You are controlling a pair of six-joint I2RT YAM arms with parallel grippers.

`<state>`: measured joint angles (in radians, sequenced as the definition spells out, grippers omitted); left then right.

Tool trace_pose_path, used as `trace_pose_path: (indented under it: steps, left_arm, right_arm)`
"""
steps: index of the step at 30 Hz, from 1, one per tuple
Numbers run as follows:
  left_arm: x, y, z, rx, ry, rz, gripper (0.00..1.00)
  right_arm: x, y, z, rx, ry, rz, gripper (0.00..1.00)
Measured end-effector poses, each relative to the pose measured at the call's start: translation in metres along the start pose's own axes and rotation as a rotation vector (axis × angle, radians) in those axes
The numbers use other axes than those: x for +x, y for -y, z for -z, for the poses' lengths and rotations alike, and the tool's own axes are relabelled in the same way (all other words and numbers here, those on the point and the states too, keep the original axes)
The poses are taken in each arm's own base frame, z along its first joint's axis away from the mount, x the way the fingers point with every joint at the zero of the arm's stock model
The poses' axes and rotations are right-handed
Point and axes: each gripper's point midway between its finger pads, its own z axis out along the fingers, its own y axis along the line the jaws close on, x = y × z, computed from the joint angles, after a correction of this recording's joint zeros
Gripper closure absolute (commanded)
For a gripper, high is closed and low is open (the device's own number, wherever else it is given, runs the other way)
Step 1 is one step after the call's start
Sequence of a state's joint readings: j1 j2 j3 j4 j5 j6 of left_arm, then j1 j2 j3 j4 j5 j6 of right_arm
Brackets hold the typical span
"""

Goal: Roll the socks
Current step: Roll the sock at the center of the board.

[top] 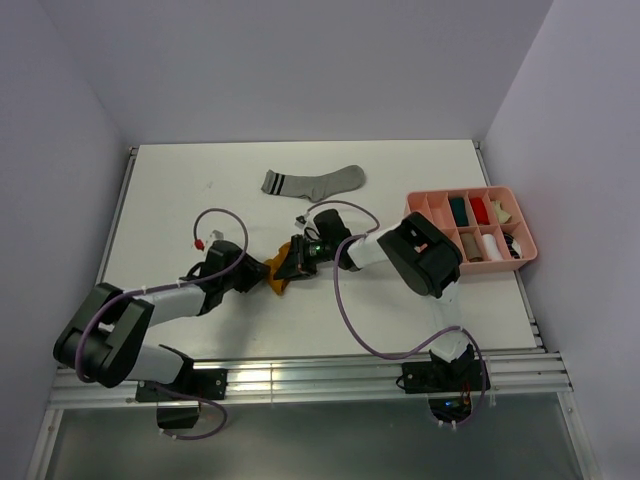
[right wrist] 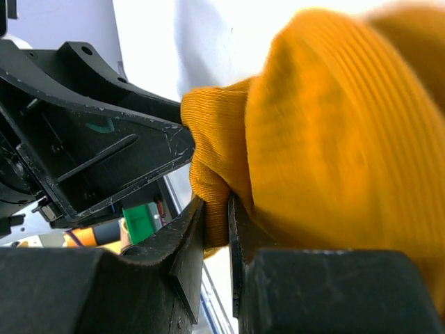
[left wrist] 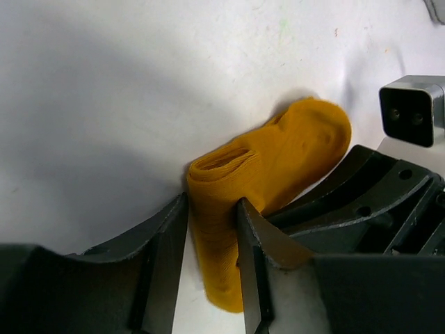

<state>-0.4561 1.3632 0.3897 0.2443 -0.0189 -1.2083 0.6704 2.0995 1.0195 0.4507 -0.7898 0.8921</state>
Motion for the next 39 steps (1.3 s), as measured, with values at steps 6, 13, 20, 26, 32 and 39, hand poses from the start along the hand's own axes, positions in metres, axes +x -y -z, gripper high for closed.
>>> trace_pose_path:
  steps: [6,13,20,26,32,39]
  left_arm:
    - [-0.001,0.012,-0.015,0.033,-0.009,0.000,0.69]
    - [-0.003,0.022,-0.022,0.015,-0.027,-0.038,0.89]
    - [-0.007,0.028,-0.023,-0.095,-0.074,-0.155,0.89]
    - [-0.018,0.026,-0.022,-0.220,-0.094,-0.264,0.89]
    - [-0.018,0.027,-0.023,-0.297,-0.137,-0.342,0.89]
    - [-0.018,0.027,-0.023,-0.330,-0.159,-0.376,0.89]
  right_arm:
    - [-0.006,0.002,0.000,0.019,0.020,0.027,0.85]
    - [-0.016,0.004,0.013,0.127,0.107,0.130,0.63]
    - [-0.021,0.005,0.040,0.316,0.227,0.310,0.50]
    - [-0.020,-0.007,0.059,0.464,0.346,0.544,0.37]
    - [-0.006,-0.033,0.047,0.551,0.417,0.803,0.34]
    - [0.010,-0.045,0.028,0.625,0.451,1.002,0.34]
